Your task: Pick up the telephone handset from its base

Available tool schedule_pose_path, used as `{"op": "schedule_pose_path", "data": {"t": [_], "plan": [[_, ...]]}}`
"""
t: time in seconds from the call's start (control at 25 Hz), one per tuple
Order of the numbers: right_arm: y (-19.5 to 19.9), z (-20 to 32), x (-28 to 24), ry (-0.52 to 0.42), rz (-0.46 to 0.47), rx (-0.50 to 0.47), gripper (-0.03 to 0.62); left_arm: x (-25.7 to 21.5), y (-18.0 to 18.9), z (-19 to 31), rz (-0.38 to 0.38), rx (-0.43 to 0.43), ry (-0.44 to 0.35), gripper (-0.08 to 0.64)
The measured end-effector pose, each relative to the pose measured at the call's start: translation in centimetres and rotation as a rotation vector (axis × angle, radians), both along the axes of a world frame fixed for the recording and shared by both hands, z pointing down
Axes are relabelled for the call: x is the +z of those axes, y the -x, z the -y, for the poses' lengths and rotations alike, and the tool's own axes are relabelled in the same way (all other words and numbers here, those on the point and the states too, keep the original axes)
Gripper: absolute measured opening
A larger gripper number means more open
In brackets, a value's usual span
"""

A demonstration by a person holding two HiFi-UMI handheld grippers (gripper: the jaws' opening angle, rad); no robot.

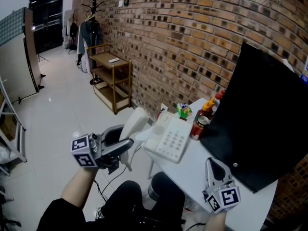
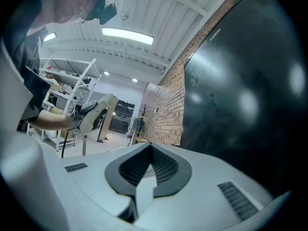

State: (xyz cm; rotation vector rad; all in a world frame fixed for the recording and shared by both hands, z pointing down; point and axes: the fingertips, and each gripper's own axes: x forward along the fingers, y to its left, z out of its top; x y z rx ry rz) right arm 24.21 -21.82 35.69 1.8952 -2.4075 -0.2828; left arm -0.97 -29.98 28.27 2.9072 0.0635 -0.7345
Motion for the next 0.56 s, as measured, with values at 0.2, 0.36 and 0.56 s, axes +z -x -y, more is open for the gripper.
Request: {"op": "schedule_pose_path", "data": {"t": [0.2, 0.36, 0.56], "plan": [[-0.2, -0.1, 0.0, 0.0, 0.007, 0.002, 0.008, 0.0, -0.2, 0.0, 0.008, 0.0, -0.003, 0.241], [-0.2, -0.3, 0.0, -0.003, 0.007, 0.004, 0.008, 0.1, -0.1, -0.1, 0.008, 0.0, -0.004, 0.241], [-0.5, 1.0, -1.8, -0.058, -0.018, -0.011, 0.007, -1.2, 0.2, 0.7, -0.013, -0.017, -0.046, 0.241]]}}
